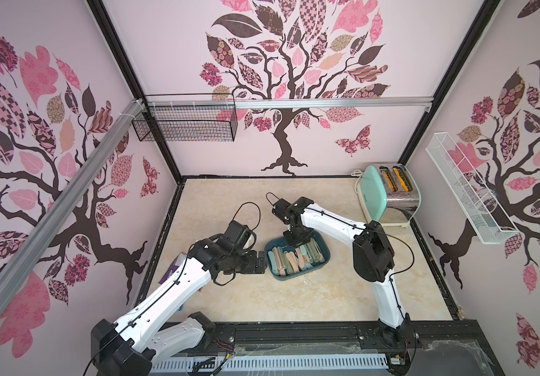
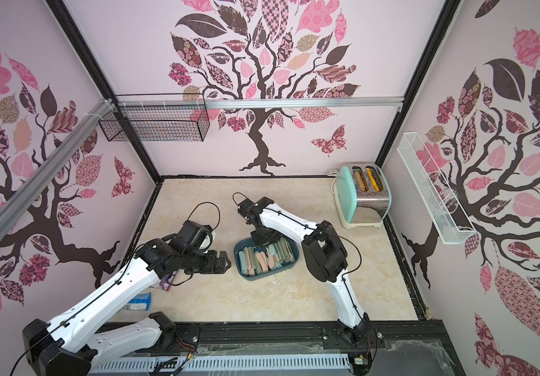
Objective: Take the fruit knife out of the storage box
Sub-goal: Pick up the fruit knife from the storage box, then place the fruit knife at the center of the board.
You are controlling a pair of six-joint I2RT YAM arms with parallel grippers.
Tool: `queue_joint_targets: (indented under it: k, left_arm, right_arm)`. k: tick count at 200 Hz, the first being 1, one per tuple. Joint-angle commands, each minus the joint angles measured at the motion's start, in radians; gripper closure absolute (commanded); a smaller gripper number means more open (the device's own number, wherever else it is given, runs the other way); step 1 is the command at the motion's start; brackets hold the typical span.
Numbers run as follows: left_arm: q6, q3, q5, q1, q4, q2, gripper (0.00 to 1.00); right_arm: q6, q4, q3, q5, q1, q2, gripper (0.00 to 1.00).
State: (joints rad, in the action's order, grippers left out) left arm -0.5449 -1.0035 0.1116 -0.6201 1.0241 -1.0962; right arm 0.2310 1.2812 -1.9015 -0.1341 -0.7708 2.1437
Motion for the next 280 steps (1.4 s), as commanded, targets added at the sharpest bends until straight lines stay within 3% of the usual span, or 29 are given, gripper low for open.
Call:
queue_joint_targets:
  k: [1, 35, 79, 141, 172, 230, 280]
  left_arm:
    - [0.032, -0.072, -0.03, 0.008, -0.009, -0.03, 0.02]
    - [0.078, -0.2, -0.054, 0.01, -0.038, -0.155, 0.02]
    - [0.085, -0.385, -0.122, 0.013, -0.091, -0.436, 0.02]
    - [0.075, -0.601, -0.112, 0.014, -0.287, -0.718, 0.02]
    - [0.084, -0.721, -0.093, 0.015, -0.253, -0.841, 0.02]
    - [0.082, -0.712, -0.001, 0.015, -0.292, -0.866, 0.02]
    - [0.082, -0.69, 0.019, 0.02, -0.296, -0.863, 0.02]
  right_arm:
    - [0.007, 0.07, -0.128, 0.007, 0.035, -0.044, 0.93]
    - [0.0, 0.121, -0.297, 0.031, 0.134, 0.014, 0.93]
    - [-0.027, 0.125, -0.464, 0.024, 0.304, 0.152, 0.92]
    - [0.016, 0.016, -0.482, -0.001, 0.472, 0.295, 0.92]
    - [0.016, -0.009, -0.498, 0.005, 0.5, 0.379, 0.92]
    - [-0.003, -0.036, -0.495, 0.035, 0.513, 0.446, 0.91]
    - [-0.034, -0.083, -0.41, 0.038, 0.513, 0.41, 0.86]
